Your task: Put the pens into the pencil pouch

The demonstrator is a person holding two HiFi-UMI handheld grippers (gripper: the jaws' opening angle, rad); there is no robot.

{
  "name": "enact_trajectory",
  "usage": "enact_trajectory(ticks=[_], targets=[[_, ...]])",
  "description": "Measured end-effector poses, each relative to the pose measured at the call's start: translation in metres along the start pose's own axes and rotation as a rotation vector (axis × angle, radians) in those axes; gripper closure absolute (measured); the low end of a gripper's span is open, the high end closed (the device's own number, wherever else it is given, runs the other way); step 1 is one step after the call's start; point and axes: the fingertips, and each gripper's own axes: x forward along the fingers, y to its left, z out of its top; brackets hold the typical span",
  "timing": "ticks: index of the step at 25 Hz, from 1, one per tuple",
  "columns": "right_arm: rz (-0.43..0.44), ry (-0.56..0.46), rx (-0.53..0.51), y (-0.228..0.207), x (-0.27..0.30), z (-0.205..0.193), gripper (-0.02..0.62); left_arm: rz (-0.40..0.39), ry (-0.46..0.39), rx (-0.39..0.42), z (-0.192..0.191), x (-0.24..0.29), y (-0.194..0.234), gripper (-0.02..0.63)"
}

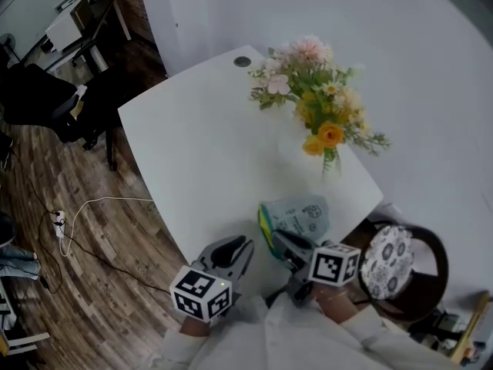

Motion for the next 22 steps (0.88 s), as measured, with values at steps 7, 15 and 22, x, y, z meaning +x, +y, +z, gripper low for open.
enact_trajectory(ticks=[7, 15, 22], targets=[[-0.096, 0.025, -0.037, -0.015, 0.001, -0.009, 0.551, -0.018, 0.022, -0.001, -0.006, 0.002, -0.002, 0.539], [-0.119, 0.019, -0.046, -0.016, 0.0, -0.012, 0.549, -0.029, 0.033, -0.007, -0.01, 0.006, -0.008, 0.54], [-0.082, 0.007, -0.144, -0.002, -0.003, -0.01, 0.551, -0.032, 0.029, -0.03, -0.013, 0.001, -0.007, 0.54]])
